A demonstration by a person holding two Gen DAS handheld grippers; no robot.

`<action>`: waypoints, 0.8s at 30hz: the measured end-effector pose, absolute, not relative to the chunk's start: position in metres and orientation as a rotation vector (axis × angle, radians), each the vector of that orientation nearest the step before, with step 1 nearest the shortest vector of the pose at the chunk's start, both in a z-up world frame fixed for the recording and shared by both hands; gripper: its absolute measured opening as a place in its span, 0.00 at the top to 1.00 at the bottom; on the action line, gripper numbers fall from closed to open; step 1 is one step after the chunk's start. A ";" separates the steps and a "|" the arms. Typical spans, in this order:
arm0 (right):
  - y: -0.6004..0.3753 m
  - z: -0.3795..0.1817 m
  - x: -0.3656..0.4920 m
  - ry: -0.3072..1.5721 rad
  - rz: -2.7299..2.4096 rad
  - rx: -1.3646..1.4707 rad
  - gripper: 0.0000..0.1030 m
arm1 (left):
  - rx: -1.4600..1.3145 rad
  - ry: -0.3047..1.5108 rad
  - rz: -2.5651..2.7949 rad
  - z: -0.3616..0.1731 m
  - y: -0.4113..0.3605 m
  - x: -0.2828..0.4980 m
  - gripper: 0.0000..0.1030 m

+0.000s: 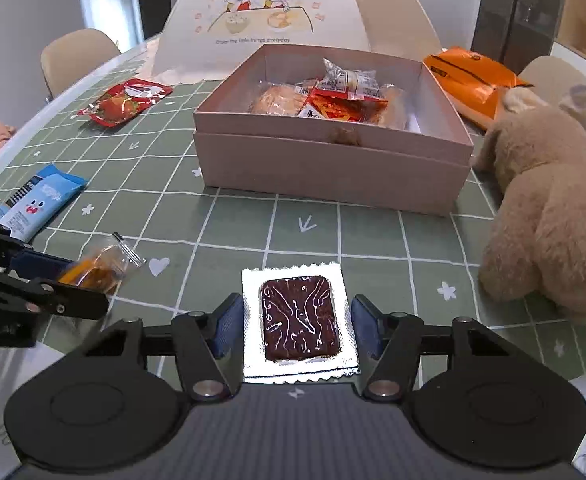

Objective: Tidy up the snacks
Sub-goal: 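Grasp the orange jelly packet with the left tool while the right grasps the chocolate packet, then carry the jelly and chocolate packets into the pink box and release both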

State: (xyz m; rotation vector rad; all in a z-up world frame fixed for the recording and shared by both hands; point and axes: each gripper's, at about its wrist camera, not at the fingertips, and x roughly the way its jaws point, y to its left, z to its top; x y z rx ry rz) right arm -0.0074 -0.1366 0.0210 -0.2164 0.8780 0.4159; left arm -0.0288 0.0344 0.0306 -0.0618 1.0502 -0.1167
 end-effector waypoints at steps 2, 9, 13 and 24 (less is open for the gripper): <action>-0.135 0.021 -0.009 0.889 0.407 -0.211 0.42 | -0.067 1.054 -0.118 0.031 0.035 -0.027 0.66; -0.146 0.027 -0.022 0.930 0.438 -0.166 0.45 | -0.126 1.053 -0.131 0.031 0.042 -0.021 0.66; -0.154 0.029 -0.027 0.944 0.417 -0.154 0.45 | -0.132 1.051 -0.140 0.031 0.042 -0.019 0.66; -0.157 0.042 -0.034 0.908 0.408 -0.163 0.45 | -0.107 1.031 -0.130 0.029 0.037 -0.023 0.66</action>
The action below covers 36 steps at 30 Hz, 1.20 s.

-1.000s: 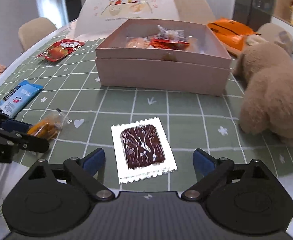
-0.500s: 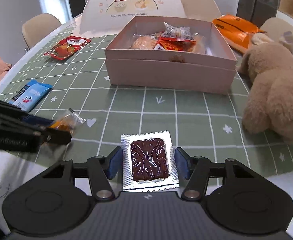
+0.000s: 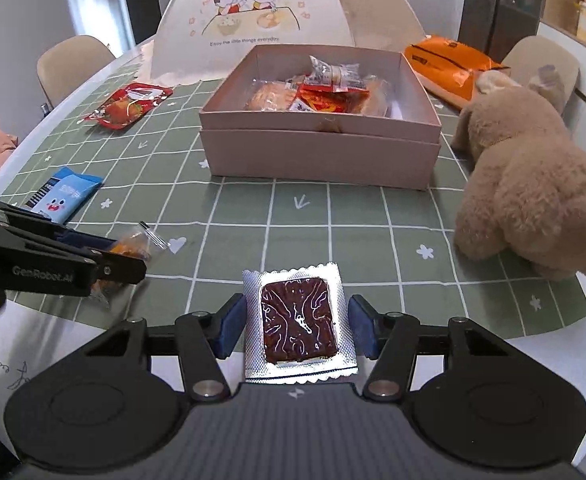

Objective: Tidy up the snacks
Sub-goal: 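Carry the jelly and chocolate packets into the pink box and release both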

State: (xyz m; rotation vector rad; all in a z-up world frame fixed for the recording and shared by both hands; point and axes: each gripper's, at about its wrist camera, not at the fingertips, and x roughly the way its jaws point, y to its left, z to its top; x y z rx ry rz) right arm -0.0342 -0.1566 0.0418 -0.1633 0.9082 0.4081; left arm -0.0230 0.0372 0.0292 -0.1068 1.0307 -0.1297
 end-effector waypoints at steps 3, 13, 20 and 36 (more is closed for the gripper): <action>-0.153 0.043 -0.037 0.904 0.418 -0.176 0.45 | -0.076 1.016 -0.127 0.029 0.035 -0.028 0.71; -0.145 0.039 -0.041 0.914 0.424 -0.203 0.45 | -0.128 1.045 -0.191 0.029 0.033 -0.059 0.77; -0.152 0.050 -0.040 0.890 0.410 -0.188 0.45 | -0.186 0.979 -0.196 0.049 0.035 -0.073 0.77; -0.182 0.135 -0.020 0.680 0.363 -0.124 0.45 | -0.340 0.473 -0.391 0.271 0.031 0.078 0.76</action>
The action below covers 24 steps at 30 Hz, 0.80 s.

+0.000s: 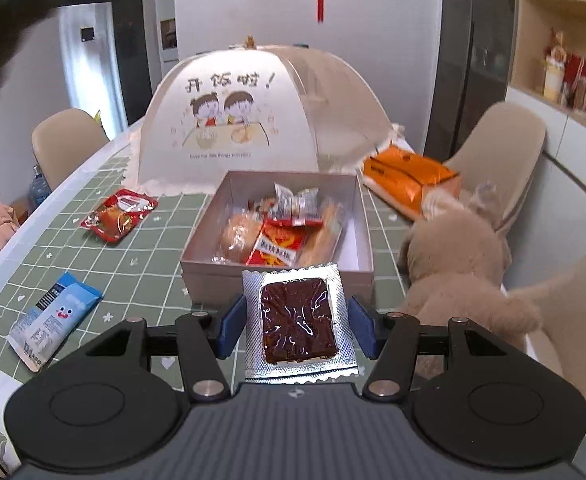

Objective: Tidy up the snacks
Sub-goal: 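Carry the jelly and chocolate packets into the pink box and release both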

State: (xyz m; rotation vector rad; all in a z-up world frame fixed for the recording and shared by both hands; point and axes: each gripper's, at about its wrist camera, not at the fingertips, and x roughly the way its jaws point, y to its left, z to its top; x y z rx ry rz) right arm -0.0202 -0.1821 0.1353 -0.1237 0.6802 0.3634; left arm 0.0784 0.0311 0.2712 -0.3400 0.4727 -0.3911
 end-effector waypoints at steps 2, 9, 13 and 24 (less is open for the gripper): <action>-0.184 0.136 -0.023 0.678 0.360 -0.130 0.45 | -0.401 0.454 -0.368 0.268 0.034 0.088 0.76; -0.213 0.125 -0.024 0.734 0.280 -0.090 0.45 | -0.370 0.467 -0.292 0.219 0.057 0.057 0.76; -0.227 0.143 -0.012 0.719 0.303 -0.039 0.45 | -0.367 0.630 -0.198 0.153 0.081 0.025 0.76; -0.185 0.241 0.123 0.581 0.399 0.049 0.29 | -0.466 0.682 0.086 0.108 0.148 -0.027 0.76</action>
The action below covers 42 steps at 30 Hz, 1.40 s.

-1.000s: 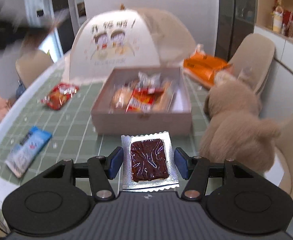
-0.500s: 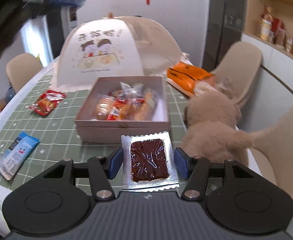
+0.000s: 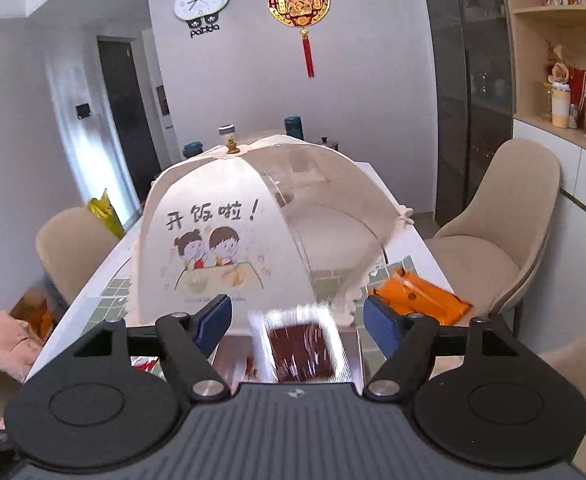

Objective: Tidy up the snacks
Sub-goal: 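Carry the jelly and chocolate packets into the pink box and release both, then grasp the red chicken-leg packet with the left tool while the right grasps the blue biscuit packet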

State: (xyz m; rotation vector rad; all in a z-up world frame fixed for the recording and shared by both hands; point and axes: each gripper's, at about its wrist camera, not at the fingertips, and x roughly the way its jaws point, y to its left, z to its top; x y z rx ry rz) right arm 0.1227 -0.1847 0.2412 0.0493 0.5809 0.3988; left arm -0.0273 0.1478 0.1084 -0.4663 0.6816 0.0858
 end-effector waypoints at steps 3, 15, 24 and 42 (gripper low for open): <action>-0.172 0.231 0.130 0.628 0.418 0.067 0.29 | -0.464 0.682 0.181 0.103 0.170 -0.043 0.76; -0.008 0.126 0.141 0.950 0.636 0.020 0.29 | -0.514 0.793 0.201 0.065 0.205 -0.075 0.76; 0.143 0.057 0.184 1.008 0.599 0.098 0.27 | -0.558 0.791 0.213 0.058 0.227 -0.126 0.76; 0.101 0.031 0.117 1.041 0.765 -0.305 0.61 | -0.566 0.841 0.158 0.033 0.230 -0.118 0.76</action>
